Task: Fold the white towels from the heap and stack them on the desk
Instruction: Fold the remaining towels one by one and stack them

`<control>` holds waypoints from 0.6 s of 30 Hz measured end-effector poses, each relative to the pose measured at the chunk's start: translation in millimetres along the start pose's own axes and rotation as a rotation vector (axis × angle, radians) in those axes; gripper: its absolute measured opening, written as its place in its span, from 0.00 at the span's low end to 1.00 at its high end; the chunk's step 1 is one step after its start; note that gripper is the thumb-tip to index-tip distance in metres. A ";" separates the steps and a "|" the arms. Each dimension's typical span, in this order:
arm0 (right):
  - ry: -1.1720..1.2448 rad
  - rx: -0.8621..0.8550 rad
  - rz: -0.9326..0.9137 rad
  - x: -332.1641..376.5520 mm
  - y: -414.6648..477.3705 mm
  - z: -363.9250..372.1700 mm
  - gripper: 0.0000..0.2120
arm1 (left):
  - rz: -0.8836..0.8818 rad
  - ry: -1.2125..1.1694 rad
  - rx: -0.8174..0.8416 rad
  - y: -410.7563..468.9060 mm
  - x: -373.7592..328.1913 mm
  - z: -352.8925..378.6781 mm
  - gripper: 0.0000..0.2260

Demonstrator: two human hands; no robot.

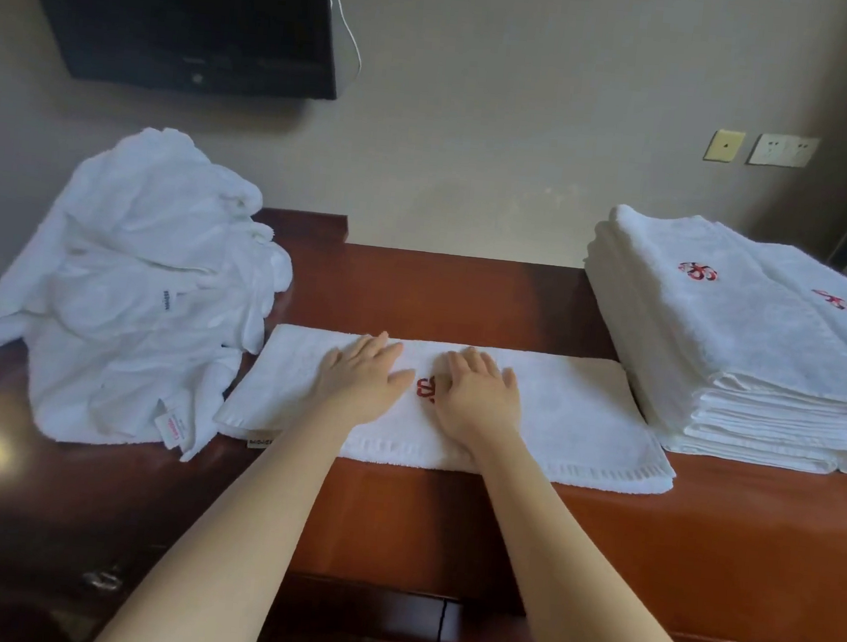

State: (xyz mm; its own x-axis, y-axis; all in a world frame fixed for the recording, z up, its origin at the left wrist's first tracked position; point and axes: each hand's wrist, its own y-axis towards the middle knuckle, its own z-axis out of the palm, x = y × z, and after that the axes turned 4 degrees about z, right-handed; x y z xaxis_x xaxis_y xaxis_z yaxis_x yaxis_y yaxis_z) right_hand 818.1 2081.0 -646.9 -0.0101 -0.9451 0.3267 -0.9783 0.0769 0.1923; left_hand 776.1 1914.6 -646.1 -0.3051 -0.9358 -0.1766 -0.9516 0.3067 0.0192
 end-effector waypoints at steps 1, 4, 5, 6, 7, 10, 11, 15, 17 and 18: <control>-0.017 -0.002 -0.004 -0.5 0.3 0.8 0.18 | -0.038 0.010 0.005 0.1 10.9 -1.8 0.26; -0.059 -0.036 -0.026 -2.6 3.0 3.1 0.18 | -0.146 0.043 -0.018 -5.1 48.7 -5.5 0.29; -0.076 -0.041 -0.031 -3.1 3.2 3.6 0.19 | -0.167 0.054 -0.026 -7.8 59.0 -6.3 0.29; -0.085 -0.040 -0.031 -2.7 3.3 3.7 0.19 | -0.175 0.058 -0.028 -10.4 66.8 -7.4 0.29; -0.087 -0.037 -0.029 -2.3 3.3 3.6 0.19 | -0.174 0.049 -0.028 -12.4 71.6 -8.7 0.29; -0.080 -0.040 -0.027 -2.0 3.6 2.7 0.20 | -0.164 -0.025 -0.072 -17.3 74.1 -12.8 0.27; -0.082 -0.038 -0.025 -2.4 3.8 2.3 0.20 | -0.162 -0.055 -0.111 -19.8 74.5 -15.0 0.27; -0.122 -0.011 -0.060 -5.8 6.2 3.3 0.20 | -0.217 -0.053 -0.255 -36.0 86.5 -28.1 0.25; -0.135 0.024 -0.072 -9.5 8.5 4.1 0.21 | -0.257 -0.053 -0.202 -44.4 96.0 -34.5 0.27; -0.137 0.040 -0.075 -11.9 9.2 4.6 0.21 | -0.268 -0.062 -0.140 -47.8 99.8 -37.5 0.29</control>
State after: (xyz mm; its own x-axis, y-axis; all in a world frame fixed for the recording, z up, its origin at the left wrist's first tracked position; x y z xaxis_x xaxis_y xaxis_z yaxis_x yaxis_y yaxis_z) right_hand 808.3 2091.5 -653.3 0.0380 -0.9824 0.1830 -0.9848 -0.0058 0.1734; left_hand 789.7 1800.0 -627.7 -0.0438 -0.9664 -0.2534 -0.9949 0.0192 0.0988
